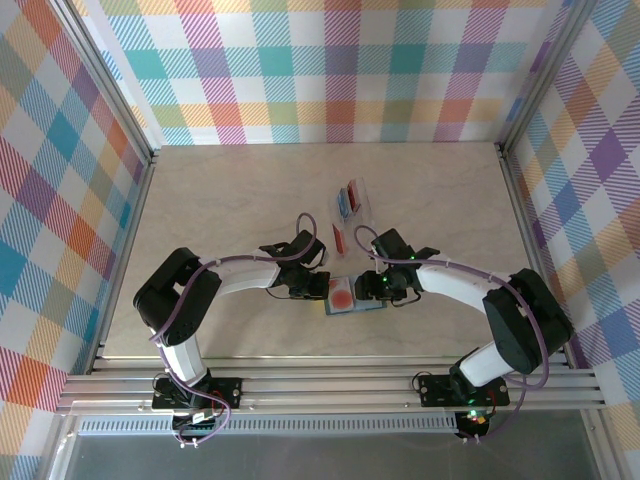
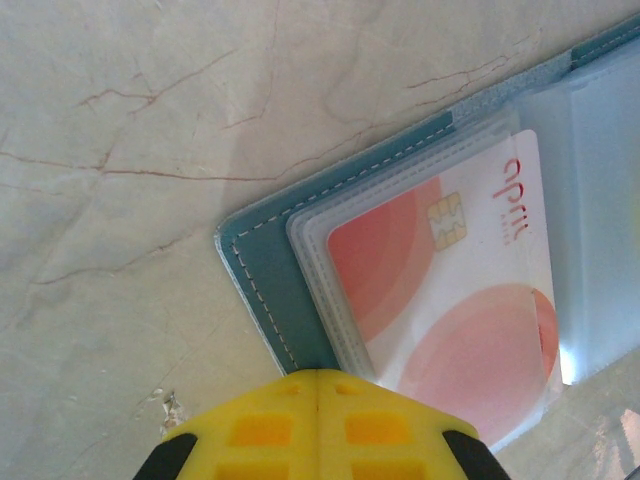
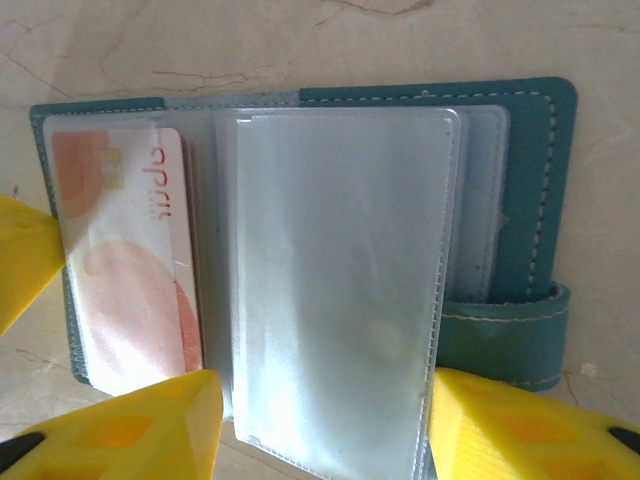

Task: Put the credit cards into the card holder

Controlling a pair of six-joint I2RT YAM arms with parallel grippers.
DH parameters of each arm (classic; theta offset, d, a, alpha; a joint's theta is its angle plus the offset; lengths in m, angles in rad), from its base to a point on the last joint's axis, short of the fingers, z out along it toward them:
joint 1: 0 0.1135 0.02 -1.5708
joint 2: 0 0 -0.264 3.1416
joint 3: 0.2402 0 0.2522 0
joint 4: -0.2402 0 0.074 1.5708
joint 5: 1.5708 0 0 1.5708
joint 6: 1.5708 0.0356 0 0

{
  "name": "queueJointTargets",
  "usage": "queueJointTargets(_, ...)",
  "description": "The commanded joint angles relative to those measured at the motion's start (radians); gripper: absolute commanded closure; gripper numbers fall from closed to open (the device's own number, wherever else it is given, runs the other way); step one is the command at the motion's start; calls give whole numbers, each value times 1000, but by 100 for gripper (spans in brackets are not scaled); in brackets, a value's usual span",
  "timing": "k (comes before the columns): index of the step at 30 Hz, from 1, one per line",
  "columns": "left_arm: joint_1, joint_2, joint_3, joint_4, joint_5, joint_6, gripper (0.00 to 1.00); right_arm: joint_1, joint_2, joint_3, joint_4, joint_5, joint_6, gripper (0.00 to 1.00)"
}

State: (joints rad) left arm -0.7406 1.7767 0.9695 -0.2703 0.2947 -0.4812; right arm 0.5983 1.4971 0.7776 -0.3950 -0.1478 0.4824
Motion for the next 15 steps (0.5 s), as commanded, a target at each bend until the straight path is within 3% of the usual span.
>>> queueJointTargets(1,-8,100,-34,-40,-50,10,98,-6,-38,-21,33,-58,-4,45)
queueJointTargets(8,-8,110,-30,-37,-45,8,99,-6,-115,-56,94,-116,-9,51)
queueJointTargets(15,-9,111,-30,-32,-32,4,99,-2,-94,-69,179,-217,7,51)
